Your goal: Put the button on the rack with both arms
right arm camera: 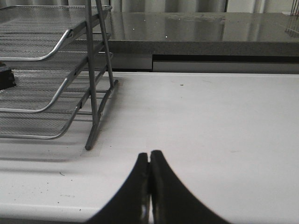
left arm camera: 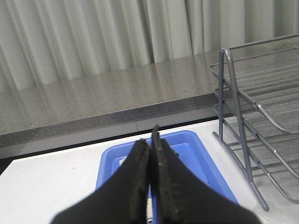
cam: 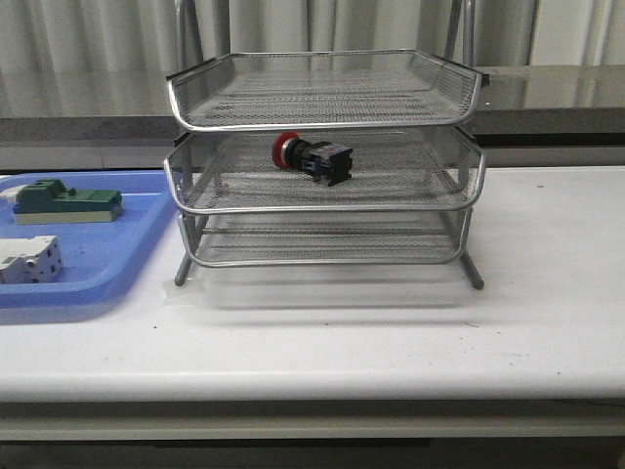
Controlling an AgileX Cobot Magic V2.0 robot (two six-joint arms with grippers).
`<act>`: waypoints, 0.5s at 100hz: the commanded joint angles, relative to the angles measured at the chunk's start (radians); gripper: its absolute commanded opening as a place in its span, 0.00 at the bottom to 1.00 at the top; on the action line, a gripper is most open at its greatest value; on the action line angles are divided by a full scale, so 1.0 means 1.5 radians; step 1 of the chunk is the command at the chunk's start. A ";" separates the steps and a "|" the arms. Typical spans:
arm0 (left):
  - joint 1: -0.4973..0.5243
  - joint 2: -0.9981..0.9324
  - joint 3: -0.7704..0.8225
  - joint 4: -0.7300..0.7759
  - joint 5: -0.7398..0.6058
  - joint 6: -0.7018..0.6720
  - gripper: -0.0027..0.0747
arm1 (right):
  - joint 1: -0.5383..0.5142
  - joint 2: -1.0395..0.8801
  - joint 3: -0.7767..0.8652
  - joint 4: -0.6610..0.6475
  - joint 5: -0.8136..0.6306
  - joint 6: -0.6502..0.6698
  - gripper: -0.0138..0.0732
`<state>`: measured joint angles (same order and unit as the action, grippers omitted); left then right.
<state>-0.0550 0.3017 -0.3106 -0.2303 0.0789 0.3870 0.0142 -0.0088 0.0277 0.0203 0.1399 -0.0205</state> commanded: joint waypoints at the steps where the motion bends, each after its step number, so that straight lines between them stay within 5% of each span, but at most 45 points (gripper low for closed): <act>1: 0.000 0.005 -0.018 -0.007 -0.057 -0.005 0.01 | -0.004 -0.015 -0.012 -0.007 -0.055 0.002 0.09; 33: -0.007 0.005 -0.018 -0.013 -0.058 -0.012 0.01 | -0.004 -0.015 -0.012 -0.007 -0.055 0.002 0.09; 50: -0.010 0.002 -0.012 0.112 -0.059 -0.185 0.01 | -0.004 -0.015 -0.012 -0.007 -0.055 0.002 0.09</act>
<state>-0.0614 0.3017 -0.3106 -0.1727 0.0789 0.2621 0.0142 -0.0088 0.0277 0.0203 0.1399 -0.0188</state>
